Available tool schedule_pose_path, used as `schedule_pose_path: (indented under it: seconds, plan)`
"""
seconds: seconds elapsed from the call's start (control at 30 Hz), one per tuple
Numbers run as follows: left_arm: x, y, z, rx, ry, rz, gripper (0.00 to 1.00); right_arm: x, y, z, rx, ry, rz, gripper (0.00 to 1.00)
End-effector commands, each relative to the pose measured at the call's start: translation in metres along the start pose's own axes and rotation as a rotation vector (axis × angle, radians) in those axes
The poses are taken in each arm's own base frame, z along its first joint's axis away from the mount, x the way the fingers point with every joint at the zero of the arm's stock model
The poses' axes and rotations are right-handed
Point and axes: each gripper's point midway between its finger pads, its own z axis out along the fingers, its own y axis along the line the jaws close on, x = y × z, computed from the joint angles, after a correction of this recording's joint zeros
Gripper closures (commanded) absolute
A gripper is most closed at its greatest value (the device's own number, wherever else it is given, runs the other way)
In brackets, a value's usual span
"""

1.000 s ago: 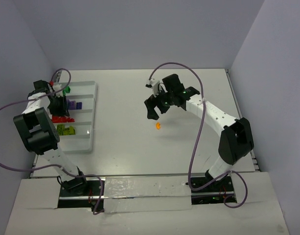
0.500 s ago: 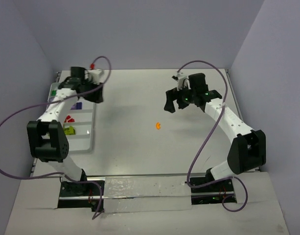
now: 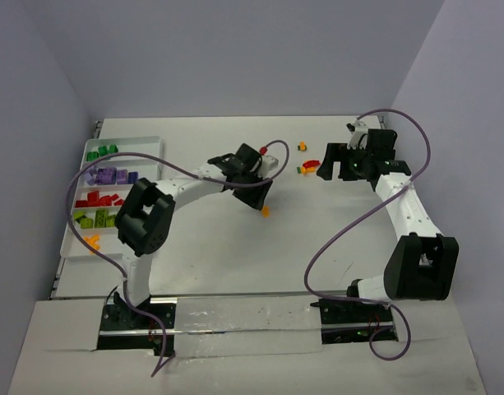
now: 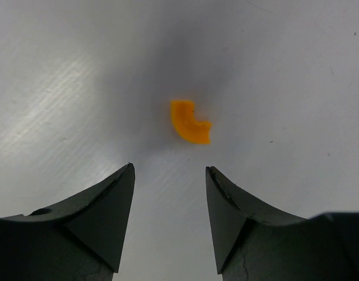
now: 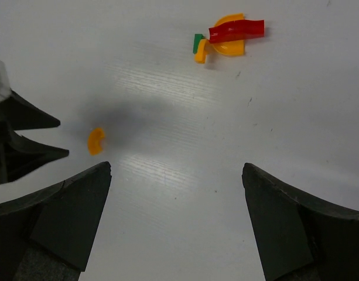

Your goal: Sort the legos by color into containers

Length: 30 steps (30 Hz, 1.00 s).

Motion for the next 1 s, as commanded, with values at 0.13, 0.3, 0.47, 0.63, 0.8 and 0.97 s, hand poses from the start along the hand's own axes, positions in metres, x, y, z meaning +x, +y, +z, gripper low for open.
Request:
schedule_pose_path:
  seconds: [0.13,0.3,0.47,0.63,0.8,0.97]
  plan:
    - [-0.016,-0.021,0.018,-0.067,-0.017,-0.144,0.38,-0.002,0.008,-0.003,-0.028,-0.026,0.032,0.00]
    - [-0.017,-0.021,0.029,-0.117,-0.020,-0.163,0.39,-0.003,0.009,-0.002,-0.038,-0.026,0.031,0.00]
    - [-0.011,-0.016,0.040,-0.177,0.004,-0.177,0.40,-0.003,0.010,-0.002,-0.040,-0.027,0.031,0.00]
    - [-0.003,-0.019,0.047,-0.198,0.024,-0.154,0.42,-0.003,0.009,-0.002,-0.040,-0.028,0.029,0.00]
    - [0.007,-0.021,0.056,-0.243,0.043,-0.108,0.48,-0.003,0.010,-0.001,-0.043,-0.028,0.030,0.00]
    - [0.021,-0.018,0.062,-0.281,0.085,-0.069,0.60,-0.003,0.010,-0.001,-0.043,-0.030,0.028,0.00]
